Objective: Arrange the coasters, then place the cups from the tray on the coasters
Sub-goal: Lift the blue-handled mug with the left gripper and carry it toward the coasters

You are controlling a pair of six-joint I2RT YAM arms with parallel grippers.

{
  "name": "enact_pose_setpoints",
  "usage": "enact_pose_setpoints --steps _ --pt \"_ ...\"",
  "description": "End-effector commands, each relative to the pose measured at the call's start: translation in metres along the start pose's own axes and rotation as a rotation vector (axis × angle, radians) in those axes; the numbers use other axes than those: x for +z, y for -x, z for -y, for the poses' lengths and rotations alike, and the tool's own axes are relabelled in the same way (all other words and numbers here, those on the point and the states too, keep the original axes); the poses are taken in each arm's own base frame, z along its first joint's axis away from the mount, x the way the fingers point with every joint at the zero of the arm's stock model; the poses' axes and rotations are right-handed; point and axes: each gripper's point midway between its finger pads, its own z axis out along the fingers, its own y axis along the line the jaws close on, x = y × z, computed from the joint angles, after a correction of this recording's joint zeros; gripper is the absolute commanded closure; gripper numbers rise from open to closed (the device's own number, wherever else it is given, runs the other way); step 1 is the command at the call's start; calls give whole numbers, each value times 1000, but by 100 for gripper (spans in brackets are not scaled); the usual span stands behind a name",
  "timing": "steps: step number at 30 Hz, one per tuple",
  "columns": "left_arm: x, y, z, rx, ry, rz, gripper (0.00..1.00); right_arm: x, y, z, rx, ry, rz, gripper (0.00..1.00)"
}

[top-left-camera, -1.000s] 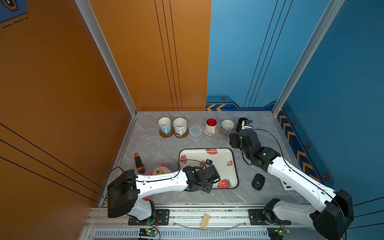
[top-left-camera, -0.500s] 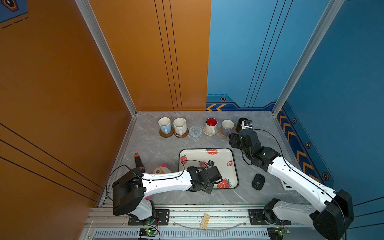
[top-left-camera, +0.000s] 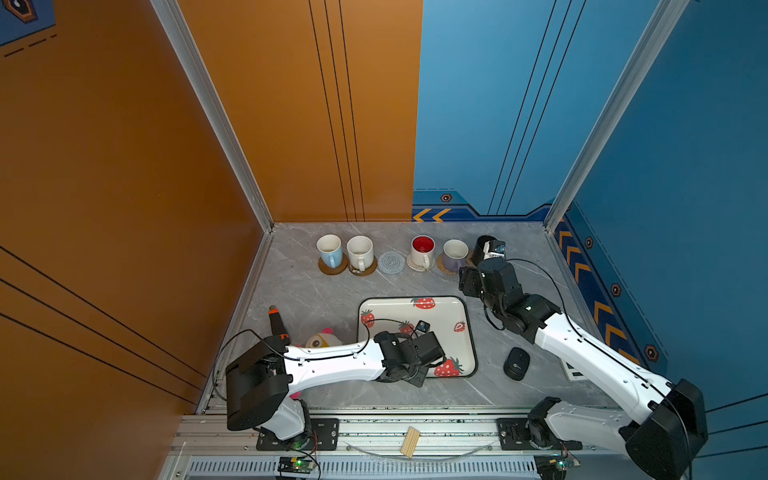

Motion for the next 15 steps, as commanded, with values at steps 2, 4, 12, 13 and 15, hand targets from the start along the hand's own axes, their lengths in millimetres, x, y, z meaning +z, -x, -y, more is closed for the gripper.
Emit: enact_pose_setpoints --steps 2,4,12,13,15 --pt "-8 8 -7 -9 51 31 100 4 -3 -1 20 11 -5 33" --pt "-11 10 -7 -10 52 44 100 4 -3 -1 20 14 -5 33" --pt "-36 31 -20 -60 57 153 100 10 -7 0 21 10 -19 33" --pt "-38 33 -23 -73 55 163 100 11 -8 0 20 11 -22 33" --pt "-44 38 -29 -94 56 185 100 13 -9 0 20 15 -31 33"
